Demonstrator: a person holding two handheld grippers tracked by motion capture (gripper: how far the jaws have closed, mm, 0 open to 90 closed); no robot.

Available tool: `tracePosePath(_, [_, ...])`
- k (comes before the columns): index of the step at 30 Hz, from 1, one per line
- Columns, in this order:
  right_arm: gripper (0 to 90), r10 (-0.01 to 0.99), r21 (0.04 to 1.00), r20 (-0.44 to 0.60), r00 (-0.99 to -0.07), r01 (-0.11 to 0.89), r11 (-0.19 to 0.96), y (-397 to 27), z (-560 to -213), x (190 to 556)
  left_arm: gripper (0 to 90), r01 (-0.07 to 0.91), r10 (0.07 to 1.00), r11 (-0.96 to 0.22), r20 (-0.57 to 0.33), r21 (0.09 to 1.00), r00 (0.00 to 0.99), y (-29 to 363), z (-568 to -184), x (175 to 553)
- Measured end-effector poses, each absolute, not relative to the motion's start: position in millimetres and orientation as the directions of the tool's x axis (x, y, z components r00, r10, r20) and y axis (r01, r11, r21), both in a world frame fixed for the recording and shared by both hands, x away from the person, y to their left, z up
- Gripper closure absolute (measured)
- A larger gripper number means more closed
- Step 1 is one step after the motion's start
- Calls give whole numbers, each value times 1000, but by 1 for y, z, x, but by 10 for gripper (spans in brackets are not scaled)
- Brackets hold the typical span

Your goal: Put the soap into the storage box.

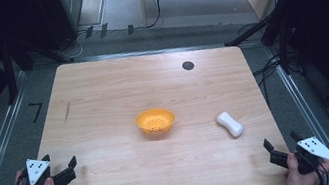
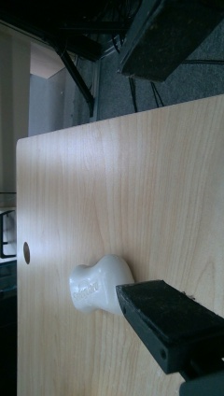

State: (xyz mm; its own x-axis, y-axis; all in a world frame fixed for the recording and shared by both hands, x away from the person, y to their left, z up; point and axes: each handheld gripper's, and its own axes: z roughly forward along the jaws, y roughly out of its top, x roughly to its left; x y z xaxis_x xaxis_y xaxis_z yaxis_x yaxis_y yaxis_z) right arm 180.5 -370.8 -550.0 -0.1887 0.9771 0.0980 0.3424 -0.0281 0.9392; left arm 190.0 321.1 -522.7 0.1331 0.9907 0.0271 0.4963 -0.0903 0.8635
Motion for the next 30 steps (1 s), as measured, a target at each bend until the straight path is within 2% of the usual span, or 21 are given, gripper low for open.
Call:
tracePosePath(3, [0,978,939,99,-186,342,-30,-370,-550,180,138,493,991,-91,28,865,134,321,-523,190])
tracePosePath(7, [48,976,933,94,-196,360,-17,-369,-550,182,138,496,991,-87,22,864,135,322,-523,190])
tracePosePath(12, [25,974,920,77,-211,391,12,-366,-550,185,137,498,991,-87,23,863,134,322,-522,190])
tracePosePath(19, [9,970,889,121,-211,459,-12,-371,-549,190,138,494,991,-82,18,866,133,322,-522,190])
tracePosePath(30, [9,964,806,43,-261,580,121,-369,-537,204,138,492,991,-88,24,866,135,321,-523,190])
